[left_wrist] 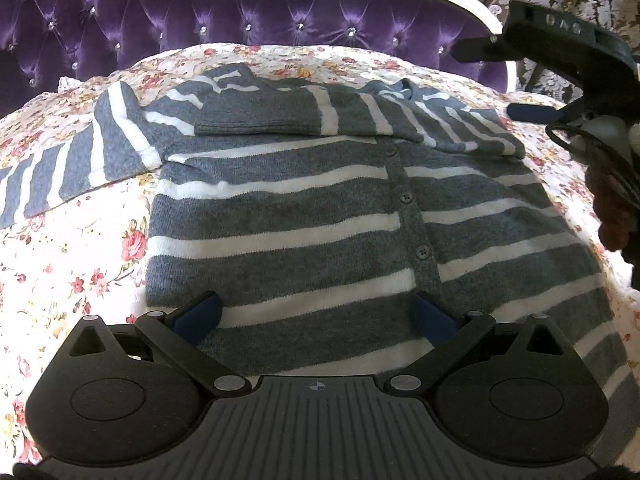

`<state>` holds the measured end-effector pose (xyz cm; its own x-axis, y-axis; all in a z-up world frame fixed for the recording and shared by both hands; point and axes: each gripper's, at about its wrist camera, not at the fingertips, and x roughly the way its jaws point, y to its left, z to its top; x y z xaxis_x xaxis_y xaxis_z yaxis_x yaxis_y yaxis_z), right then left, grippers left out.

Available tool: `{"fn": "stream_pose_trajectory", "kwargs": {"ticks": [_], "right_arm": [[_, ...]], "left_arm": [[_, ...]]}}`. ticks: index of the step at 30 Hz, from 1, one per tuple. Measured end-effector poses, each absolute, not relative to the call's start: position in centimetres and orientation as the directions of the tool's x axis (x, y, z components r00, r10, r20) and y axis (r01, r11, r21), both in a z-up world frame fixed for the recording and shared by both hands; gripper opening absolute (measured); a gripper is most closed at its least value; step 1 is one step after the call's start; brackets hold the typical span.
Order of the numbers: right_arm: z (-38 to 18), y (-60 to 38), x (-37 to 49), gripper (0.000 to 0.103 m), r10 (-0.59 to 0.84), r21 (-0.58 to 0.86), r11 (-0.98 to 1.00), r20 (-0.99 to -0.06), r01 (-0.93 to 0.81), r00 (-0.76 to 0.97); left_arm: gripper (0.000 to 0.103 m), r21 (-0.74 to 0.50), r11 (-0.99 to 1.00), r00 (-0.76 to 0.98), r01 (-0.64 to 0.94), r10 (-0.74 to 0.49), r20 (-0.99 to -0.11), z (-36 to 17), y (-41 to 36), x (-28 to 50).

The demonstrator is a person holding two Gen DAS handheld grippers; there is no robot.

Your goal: Fold small clothes

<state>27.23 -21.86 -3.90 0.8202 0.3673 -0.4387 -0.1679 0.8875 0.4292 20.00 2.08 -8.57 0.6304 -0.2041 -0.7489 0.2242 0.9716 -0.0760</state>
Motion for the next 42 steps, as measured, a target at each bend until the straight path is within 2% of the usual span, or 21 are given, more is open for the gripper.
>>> {"fn": "stream_pose_trajectory", "kwargs": {"ticks": [3,8,12,22,34,42], "right_arm": [[-3.9,-21.5,27.0,0.1,0.392,0.446,0.876,-0.433,-0.185,0.812],[-3.1,-20.9,26.3,0.1,0.389,0.373,0.895,-0.383,-0.245,0.838],[-2.7,-21.4,26.5,0.1,0.4,0.418,0.877,-0.363,-0.237,0.841],[-2.4,-21.6,26.3,0.1,0.453,0.48,0.837,-0.343,-0.262,0.823],[-2.2,-21.0,25.7,0.1,0.505,0.493,0.812,-0.321,-0.314,0.801],[-2.4,-21.0,26.0,0.101,0.512,0.502,0.806,-0.326,-0.313,0.794]], "left_arm": [[0.103,-0.077,0.969,0.637,0.235,-0.214,-0.74,-8.6,2.2,19.9],[0.102,-0.092,0.963,0.643,0.254,-0.239,-0.727,-8.4,2.7,19.6],[0.102,-0.121,0.958,0.628,0.262,-0.264,-0.732,-8.1,3.3,19.3],[0.102,-0.291,0.939,0.602,0.184,-0.342,-0.722,-6.5,7.4,19.1],[0.102,-0.354,0.932,0.652,0.074,-0.314,-0.69,-3.6,15.5,21.2],[0.102,-0.385,0.919,0.735,-0.081,-0.205,-0.646,-3.6,23.5,24.0]]}}
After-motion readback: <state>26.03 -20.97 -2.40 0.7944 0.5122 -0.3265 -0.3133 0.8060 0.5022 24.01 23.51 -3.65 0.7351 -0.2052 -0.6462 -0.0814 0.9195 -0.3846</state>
